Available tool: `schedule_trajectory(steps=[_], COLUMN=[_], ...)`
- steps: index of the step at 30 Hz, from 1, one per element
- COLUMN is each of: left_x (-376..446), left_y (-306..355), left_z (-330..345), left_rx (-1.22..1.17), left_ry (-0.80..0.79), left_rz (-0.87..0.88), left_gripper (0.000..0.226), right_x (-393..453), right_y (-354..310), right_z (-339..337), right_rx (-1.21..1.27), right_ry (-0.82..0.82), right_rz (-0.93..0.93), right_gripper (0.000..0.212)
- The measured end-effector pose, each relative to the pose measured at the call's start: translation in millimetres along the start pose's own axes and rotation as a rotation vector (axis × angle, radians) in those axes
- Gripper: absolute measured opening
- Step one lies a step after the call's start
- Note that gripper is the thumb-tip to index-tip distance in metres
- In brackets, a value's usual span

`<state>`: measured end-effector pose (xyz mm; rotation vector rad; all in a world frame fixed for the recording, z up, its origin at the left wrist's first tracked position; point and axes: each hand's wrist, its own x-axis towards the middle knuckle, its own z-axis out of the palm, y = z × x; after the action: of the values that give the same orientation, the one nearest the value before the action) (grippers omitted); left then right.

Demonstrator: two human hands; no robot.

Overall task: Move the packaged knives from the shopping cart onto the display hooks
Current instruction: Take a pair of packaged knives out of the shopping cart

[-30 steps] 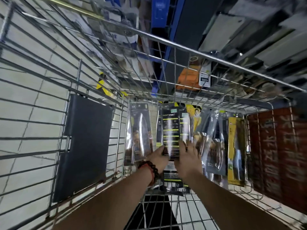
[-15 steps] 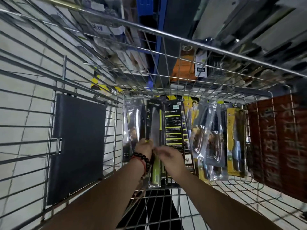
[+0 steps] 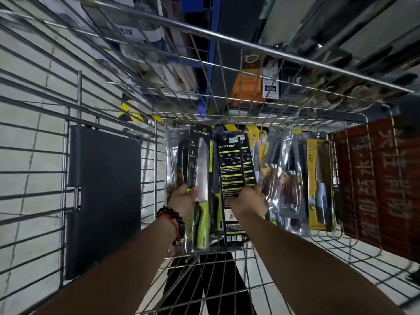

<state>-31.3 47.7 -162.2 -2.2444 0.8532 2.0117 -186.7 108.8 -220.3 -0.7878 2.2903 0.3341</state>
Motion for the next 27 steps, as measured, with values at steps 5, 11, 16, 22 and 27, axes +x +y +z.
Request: schedule_trajectory(steps=[5, 11, 16, 22, 27], left_x=[-3.5, -2.0, -5.3, 2.2, 8.5], left_y=[-6.7, -15.2, -10.4, -2.0, -3.8], left_z=[-2.3, -17.8, -19.5, -44.7, -52.4], left_rx=[-0.037, -0.011, -0.015, -0.068, 0.081], left_ry=[-0.007, -0.008, -0.001, 0.0, -0.017], left_rz=[0.004, 0.033, 0.09, 0.062, 0.109], left_gripper=[0.058, 0.055, 0.052, 0.063, 0.062], right_x=[-3.9, -5.3, -16.1, -38.7, -70.1], right_y=[3.2, 1.6, -3.6, -21.2, -49.8], right_z=[-4.6, -6.4, -14.3, -20.6, -17.1], right_rx=[0.124, 0.2, 0.268, 0.378, 0.511], right_ry=[0.034, -0.032, -0.065, -0.009, -0.001], right_rz=[-0.003, 0.028, -0.122, -0.23, -0.35], right_gripper=[0.073, 0.063, 0.014, 0.017, 0.028])
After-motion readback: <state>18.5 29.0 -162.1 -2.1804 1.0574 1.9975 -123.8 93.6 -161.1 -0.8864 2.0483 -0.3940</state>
